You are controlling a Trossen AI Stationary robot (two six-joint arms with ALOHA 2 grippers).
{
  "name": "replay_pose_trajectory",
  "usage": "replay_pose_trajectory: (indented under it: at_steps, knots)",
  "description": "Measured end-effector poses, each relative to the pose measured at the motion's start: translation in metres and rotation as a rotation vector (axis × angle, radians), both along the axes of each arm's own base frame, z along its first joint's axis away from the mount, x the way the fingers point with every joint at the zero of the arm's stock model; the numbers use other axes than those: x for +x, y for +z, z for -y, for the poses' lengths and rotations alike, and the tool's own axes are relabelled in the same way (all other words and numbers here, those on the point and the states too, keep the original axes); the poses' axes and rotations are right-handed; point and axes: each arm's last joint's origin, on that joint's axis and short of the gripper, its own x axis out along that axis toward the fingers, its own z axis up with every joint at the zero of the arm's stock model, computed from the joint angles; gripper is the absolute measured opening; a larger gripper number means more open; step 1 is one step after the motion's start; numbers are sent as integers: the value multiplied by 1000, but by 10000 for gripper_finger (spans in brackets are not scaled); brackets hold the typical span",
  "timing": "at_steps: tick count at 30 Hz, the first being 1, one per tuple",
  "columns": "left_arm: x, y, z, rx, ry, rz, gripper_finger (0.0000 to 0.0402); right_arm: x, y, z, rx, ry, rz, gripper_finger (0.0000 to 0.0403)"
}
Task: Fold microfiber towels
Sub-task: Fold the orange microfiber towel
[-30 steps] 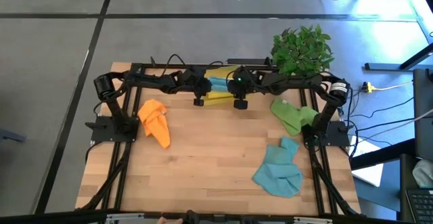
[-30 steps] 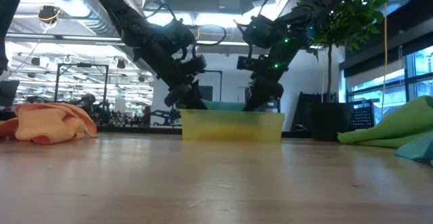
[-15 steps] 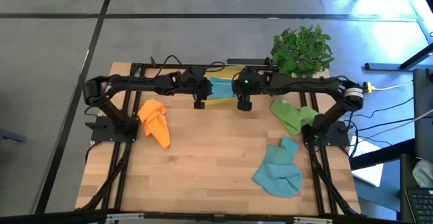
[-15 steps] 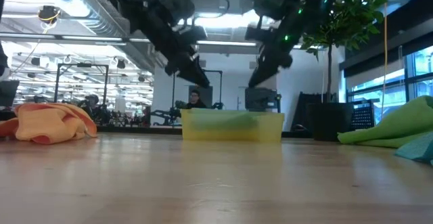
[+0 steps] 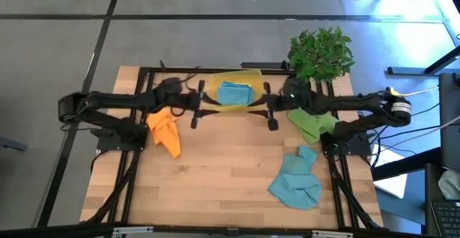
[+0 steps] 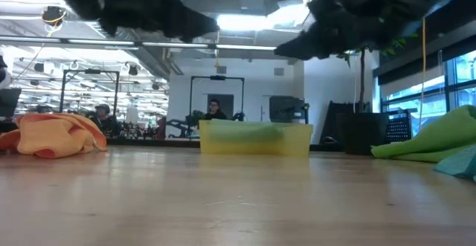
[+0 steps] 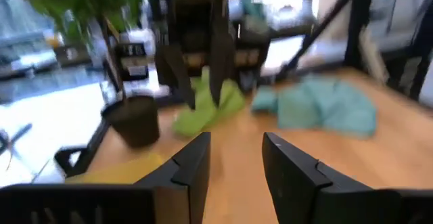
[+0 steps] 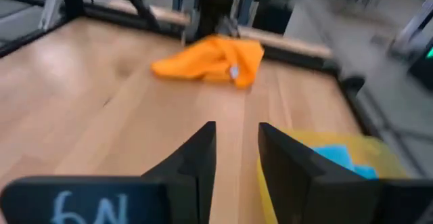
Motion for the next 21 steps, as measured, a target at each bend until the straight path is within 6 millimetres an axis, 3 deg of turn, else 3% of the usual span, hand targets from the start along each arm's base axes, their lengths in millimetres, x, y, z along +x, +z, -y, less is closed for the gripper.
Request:
replay_pose_trajectory:
  at_steps: [5,12,14,18,21]
  knots:
    - [-20,-11,14,-72,-18,230,112,-20,-17,-7,-1,-10,187,95]
    - [-24,-14,27,-108,80,314,13,-26,-19,-9,60,-17,257,90]
    - [-23,-13,32,-116,86,320,5,-26,-17,-10,91,-17,269,89]
    - [-26,3,44,-143,51,382,0,-25,-12,-15,131,23,283,89]
    - [-45,26,56,-159,0,458,0,-34,1,-21,135,107,302,89]
